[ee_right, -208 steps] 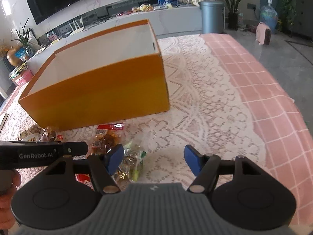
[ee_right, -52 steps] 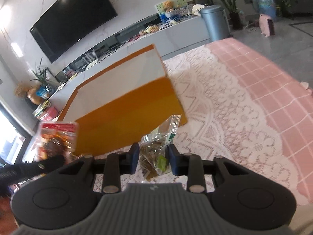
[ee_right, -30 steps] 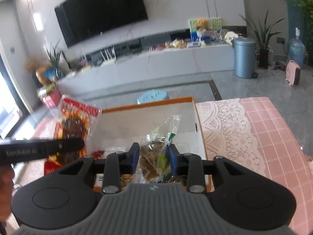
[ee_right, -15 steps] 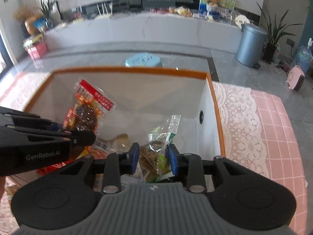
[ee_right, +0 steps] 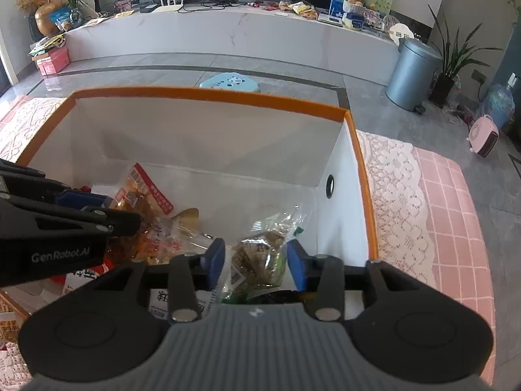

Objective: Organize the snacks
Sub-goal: 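Open both tools to drop the meat packet and green-snack bag into the box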

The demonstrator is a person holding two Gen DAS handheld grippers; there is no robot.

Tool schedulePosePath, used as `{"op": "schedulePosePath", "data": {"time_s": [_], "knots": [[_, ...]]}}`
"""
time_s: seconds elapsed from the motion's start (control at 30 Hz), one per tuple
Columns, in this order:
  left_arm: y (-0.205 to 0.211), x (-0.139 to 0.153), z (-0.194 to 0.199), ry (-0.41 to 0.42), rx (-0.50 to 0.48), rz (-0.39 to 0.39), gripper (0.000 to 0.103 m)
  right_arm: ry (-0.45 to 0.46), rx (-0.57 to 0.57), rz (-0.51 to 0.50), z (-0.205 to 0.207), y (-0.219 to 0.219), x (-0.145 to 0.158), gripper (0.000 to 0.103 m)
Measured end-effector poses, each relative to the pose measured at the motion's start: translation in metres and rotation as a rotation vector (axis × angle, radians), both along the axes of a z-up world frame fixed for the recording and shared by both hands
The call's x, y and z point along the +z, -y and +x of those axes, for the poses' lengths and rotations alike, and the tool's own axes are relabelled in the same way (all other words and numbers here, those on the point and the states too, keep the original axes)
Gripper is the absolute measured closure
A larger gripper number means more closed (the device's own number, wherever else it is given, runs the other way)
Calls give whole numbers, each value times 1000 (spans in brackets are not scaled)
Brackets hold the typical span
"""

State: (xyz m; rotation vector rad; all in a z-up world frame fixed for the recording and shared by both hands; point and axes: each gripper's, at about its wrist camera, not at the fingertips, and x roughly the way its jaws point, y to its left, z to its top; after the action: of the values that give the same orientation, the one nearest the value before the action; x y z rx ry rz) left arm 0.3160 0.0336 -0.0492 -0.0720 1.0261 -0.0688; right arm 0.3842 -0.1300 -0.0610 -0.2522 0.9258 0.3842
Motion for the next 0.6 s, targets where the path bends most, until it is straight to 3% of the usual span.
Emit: {"op": "schedulePosePath", "data": {"time_s": [0.07,0.17,0.6], "knots": [[0,6,-4,18,1,2,59,17,-8,0,-2,0,4,43],[-2,17,-11,53,1,6,53,39,-13,3,-5,2,11,35],[-4,55,-48,107,11,7,48,102,3,-3,-46,-1,39,26]]}}
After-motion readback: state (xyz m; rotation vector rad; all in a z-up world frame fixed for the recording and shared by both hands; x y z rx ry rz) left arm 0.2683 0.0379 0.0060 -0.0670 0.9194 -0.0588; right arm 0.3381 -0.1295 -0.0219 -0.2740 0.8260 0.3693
